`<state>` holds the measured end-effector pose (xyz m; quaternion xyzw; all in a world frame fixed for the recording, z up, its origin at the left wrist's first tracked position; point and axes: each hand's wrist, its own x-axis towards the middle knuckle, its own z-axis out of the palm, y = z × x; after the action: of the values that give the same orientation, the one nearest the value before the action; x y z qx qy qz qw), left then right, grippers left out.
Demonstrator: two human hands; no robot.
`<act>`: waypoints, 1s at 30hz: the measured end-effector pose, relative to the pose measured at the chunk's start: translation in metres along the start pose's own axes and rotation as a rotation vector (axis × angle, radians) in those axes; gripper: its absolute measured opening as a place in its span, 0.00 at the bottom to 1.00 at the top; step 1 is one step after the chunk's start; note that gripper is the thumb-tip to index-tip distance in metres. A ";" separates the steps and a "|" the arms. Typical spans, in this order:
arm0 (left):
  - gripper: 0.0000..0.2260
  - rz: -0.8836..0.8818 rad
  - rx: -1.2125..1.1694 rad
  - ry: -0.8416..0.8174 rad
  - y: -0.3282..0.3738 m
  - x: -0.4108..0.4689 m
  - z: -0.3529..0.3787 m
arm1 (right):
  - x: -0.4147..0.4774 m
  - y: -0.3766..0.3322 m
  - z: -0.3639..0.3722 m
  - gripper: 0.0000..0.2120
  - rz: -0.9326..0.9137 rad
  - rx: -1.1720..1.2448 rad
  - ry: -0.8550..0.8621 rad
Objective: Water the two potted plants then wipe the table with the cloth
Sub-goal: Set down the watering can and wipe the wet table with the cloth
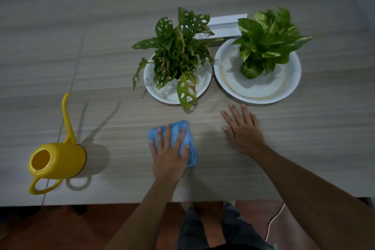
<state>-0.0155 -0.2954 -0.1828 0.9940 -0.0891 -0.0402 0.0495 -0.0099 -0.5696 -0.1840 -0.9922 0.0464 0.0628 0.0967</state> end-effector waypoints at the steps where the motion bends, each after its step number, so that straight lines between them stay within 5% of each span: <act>1: 0.25 -0.037 -0.007 0.007 -0.004 -0.016 0.001 | 0.000 0.000 0.001 0.26 0.004 0.008 0.004; 4: 0.25 -0.047 -0.062 -0.050 0.027 -0.061 0.002 | -0.001 0.001 0.002 0.26 0.007 0.015 0.017; 9: 0.25 0.211 -0.066 -0.070 0.078 -0.028 0.006 | 0.000 0.002 0.003 0.26 0.000 0.013 0.048; 16: 0.25 -0.103 -0.004 0.018 0.011 -0.035 0.002 | 0.000 0.004 0.006 0.25 -0.005 0.041 0.073; 23: 0.25 0.186 -0.060 -0.048 0.095 -0.034 0.008 | 0.001 0.007 0.004 0.27 -0.047 0.040 0.045; 30: 0.25 -0.084 -0.010 0.034 0.035 -0.038 0.006 | -0.020 0.052 -0.006 0.25 -0.007 0.042 0.095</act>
<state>-0.0594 -0.3230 -0.1822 0.9971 -0.0464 -0.0259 0.0543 -0.0342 -0.6196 -0.1853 -0.9920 0.0489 0.0145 0.1153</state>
